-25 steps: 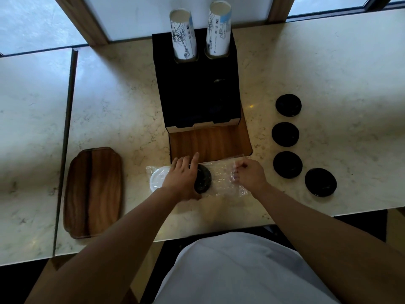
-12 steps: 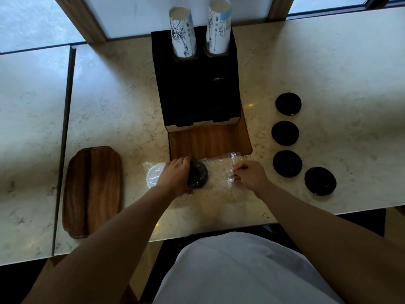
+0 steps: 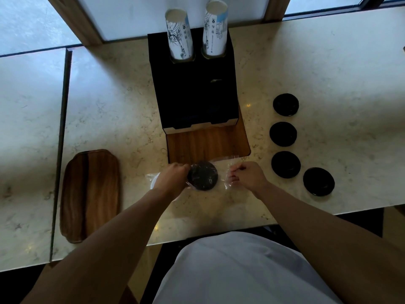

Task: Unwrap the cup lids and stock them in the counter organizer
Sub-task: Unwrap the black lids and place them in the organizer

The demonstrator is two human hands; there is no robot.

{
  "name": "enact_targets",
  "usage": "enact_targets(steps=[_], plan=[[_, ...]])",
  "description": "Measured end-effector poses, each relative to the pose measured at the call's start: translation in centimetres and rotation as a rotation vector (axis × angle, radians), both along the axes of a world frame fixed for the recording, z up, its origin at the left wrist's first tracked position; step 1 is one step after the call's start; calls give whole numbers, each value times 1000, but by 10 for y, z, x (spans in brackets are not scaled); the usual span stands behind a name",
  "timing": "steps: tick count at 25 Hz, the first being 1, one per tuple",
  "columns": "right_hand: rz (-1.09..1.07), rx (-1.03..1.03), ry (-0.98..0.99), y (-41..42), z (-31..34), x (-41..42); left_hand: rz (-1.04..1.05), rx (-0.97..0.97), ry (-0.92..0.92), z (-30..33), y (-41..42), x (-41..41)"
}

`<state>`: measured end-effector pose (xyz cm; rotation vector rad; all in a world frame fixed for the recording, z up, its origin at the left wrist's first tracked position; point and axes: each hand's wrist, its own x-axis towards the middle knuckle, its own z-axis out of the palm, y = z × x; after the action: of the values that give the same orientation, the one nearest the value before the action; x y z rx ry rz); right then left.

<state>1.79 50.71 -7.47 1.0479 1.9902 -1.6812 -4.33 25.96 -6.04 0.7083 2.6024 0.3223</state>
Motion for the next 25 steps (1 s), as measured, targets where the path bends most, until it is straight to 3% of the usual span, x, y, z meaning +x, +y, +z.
enact_targets(steps=[8, 10, 14, 25], plan=[[-14, -33, -16, 2, -3, 0, -191, -101, 150, -7, 0, -2], [-8, -31, -19, 2, -5, -1, -186, -133, 99, -8, 0, -6], [-15, -42, -22, 5, -7, 0, -113, -181, -174, -3, 1, -16], [10, -28, -20, 4, -6, 0, -179, -99, -127, -2, 32, -8]])
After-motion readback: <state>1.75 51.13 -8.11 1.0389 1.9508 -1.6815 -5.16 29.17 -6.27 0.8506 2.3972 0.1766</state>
